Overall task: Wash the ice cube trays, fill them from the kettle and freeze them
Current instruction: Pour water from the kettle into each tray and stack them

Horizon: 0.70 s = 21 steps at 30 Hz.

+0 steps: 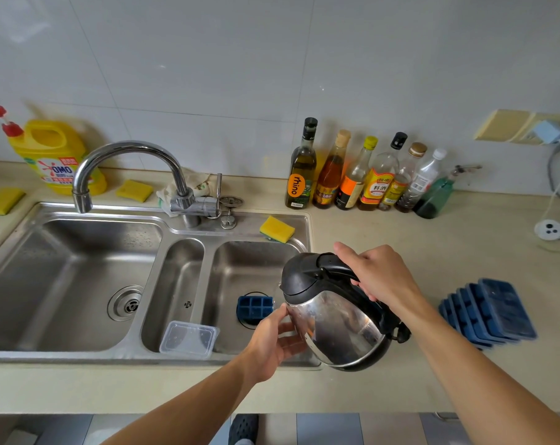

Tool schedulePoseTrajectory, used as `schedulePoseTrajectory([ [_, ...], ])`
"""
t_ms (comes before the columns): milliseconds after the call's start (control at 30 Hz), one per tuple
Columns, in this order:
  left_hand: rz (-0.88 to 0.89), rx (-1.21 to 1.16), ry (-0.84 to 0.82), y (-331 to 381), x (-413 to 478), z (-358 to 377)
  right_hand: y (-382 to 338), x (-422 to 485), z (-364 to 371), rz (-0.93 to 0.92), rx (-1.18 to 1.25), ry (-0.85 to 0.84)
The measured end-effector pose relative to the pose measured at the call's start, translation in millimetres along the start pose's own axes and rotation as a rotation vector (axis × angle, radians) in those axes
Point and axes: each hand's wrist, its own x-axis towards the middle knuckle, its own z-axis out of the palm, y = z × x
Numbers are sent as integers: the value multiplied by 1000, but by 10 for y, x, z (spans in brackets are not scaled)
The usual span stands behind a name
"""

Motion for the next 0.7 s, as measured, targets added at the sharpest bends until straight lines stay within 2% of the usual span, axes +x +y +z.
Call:
schedulePoseTrajectory([
  [700,-32,24,16,91,123,-30,-41,105,17,11,-9,14],
])
